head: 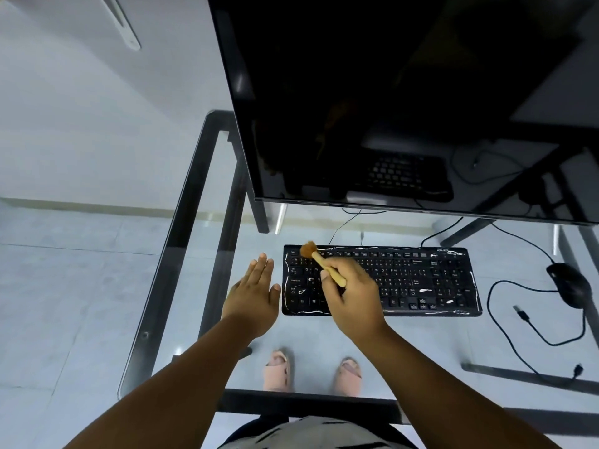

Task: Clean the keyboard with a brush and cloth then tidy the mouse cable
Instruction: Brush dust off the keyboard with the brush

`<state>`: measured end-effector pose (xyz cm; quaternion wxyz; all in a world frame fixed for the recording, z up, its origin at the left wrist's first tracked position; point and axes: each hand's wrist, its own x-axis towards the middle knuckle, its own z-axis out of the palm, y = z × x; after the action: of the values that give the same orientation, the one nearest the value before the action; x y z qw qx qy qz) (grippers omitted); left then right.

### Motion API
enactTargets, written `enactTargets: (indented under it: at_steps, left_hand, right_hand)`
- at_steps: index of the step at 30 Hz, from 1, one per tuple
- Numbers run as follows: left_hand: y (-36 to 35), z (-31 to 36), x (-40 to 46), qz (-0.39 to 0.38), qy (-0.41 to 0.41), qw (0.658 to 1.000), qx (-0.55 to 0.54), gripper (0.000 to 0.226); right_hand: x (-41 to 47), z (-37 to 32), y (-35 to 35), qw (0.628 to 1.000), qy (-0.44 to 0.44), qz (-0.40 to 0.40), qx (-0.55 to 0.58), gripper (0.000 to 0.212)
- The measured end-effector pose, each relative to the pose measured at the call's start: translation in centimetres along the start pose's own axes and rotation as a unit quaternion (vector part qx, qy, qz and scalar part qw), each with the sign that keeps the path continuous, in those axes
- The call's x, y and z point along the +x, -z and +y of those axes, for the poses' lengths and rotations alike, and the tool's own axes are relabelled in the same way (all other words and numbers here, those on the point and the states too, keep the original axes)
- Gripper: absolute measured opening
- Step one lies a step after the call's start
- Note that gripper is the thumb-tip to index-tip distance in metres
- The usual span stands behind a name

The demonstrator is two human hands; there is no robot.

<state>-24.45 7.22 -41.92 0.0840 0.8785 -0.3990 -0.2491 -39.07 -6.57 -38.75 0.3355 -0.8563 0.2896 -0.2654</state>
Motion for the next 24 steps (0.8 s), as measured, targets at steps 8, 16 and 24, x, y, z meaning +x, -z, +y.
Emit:
enactTargets:
  at_steps: [8, 16, 24]
  left_hand:
    - [0.4, 0.9, -0.1, 0.012, 0.028, 0.999, -0.030, 0.058]
    - [0.1, 3.6, 0.1, 0.084, -0.049, 0.995, -0.005, 0.061]
    - [-1.1, 5.5, 0.1, 0.036, -0.090, 0.994, 0.051, 0.074]
  right_hand:
    - [-1.2, 1.3, 2.1, 0.997, -0.039, 0.052, 0.042, 0.018]
    - [-1.0, 2.3, 3.1, 0.994, -0.065, 0.082, 0.018, 0.020]
    - [-1.2, 3.5, 4.8, 0.990, -0.103, 0.098, 0.000, 0.022]
